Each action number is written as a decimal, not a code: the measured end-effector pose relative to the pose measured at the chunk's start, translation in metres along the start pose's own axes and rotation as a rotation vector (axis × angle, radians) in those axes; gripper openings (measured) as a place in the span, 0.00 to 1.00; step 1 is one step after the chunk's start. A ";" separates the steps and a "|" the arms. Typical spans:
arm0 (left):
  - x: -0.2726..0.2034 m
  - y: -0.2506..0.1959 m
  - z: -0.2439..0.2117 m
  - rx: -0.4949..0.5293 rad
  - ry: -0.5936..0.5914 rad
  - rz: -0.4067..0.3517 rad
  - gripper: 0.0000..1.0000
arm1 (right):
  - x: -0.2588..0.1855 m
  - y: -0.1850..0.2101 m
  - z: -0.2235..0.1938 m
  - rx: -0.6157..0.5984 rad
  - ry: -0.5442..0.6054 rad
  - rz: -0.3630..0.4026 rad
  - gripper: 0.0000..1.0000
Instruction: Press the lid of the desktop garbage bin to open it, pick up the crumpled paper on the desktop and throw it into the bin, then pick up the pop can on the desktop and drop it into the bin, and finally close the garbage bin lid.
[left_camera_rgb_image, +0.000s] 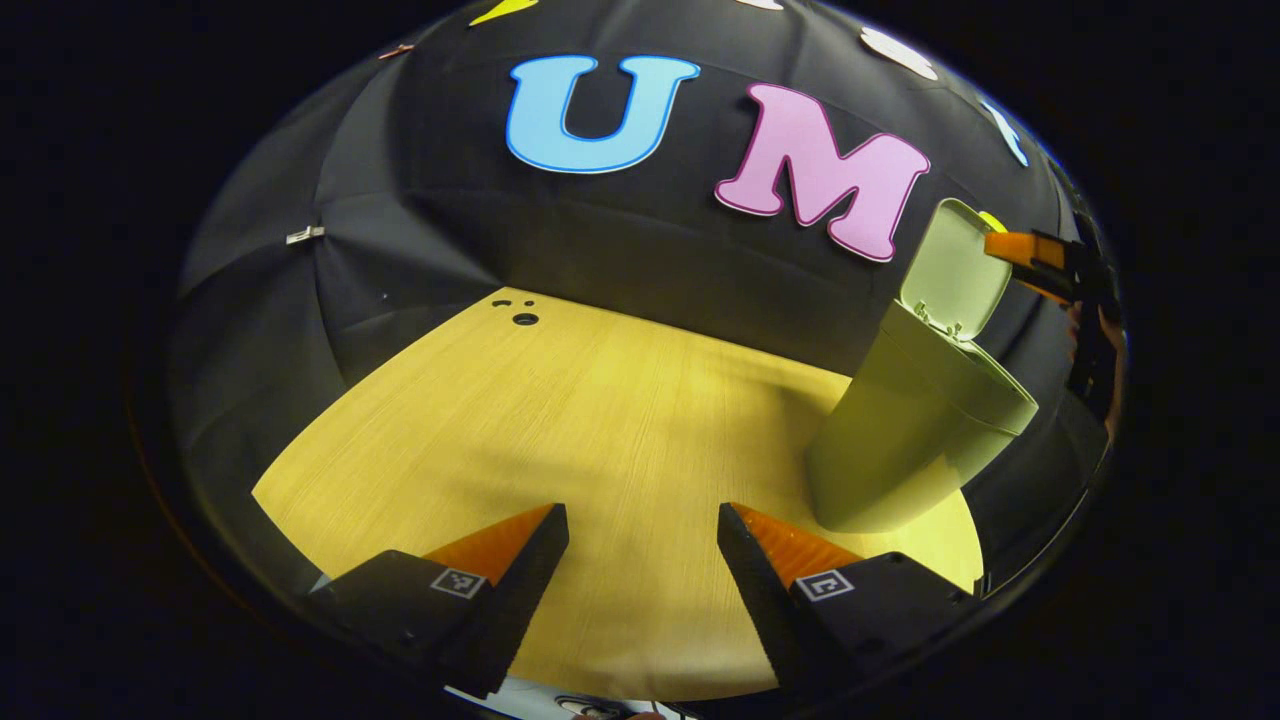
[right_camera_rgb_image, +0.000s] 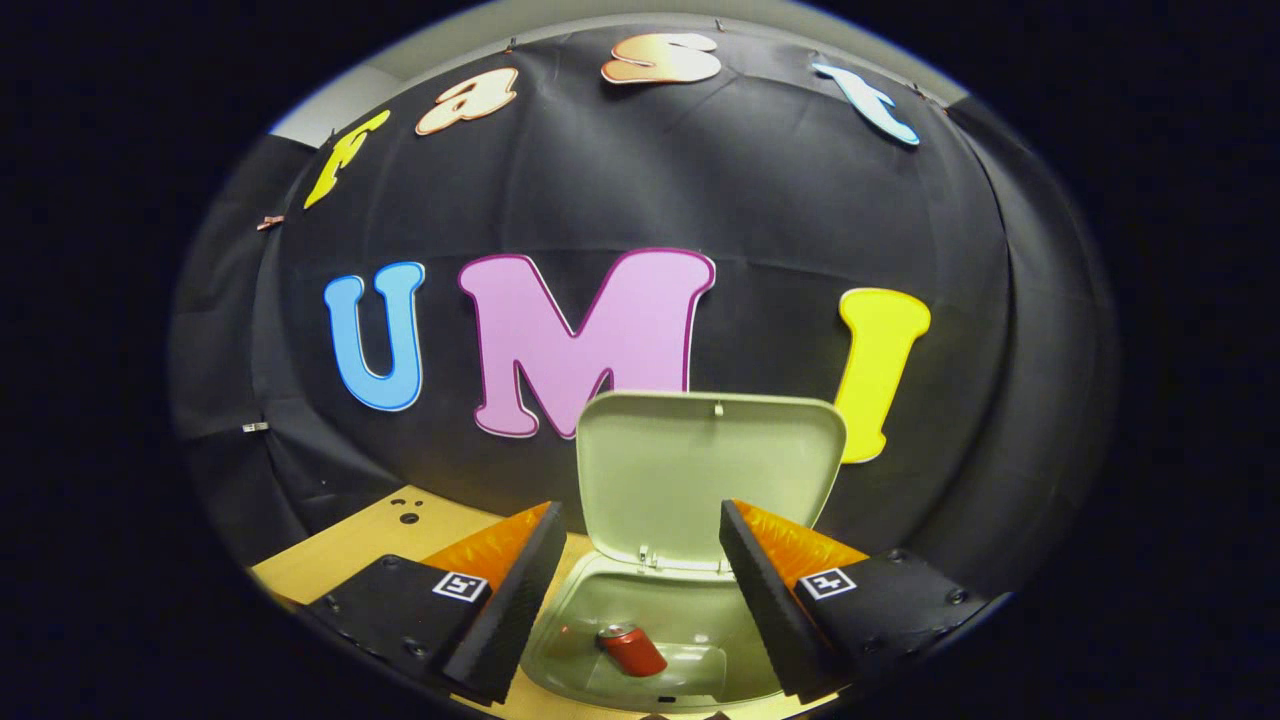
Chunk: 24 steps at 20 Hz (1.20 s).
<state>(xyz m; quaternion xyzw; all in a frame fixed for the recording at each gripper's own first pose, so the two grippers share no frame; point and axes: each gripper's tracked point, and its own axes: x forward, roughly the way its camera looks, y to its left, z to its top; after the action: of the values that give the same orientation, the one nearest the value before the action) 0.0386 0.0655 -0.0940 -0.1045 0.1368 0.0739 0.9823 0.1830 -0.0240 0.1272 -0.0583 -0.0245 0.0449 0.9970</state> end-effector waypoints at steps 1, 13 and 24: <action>-0.003 0.007 -0.003 0.002 -0.001 0.009 0.96 | 0.000 -0.002 0.010 -0.013 -0.002 -0.002 0.97; -0.031 0.074 -0.017 -0.055 -0.016 0.169 0.96 | 0.074 -0.048 0.080 0.015 -0.022 -0.091 0.97; -0.035 0.082 -0.018 -0.052 -0.024 0.202 0.96 | 0.090 -0.054 0.048 0.041 0.083 -0.086 0.97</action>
<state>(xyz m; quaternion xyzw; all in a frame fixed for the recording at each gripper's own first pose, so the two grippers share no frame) -0.0130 0.1366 -0.1160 -0.1146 0.1329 0.1774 0.9684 0.2747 -0.0636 0.1855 -0.0388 0.0154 -0.0001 0.9991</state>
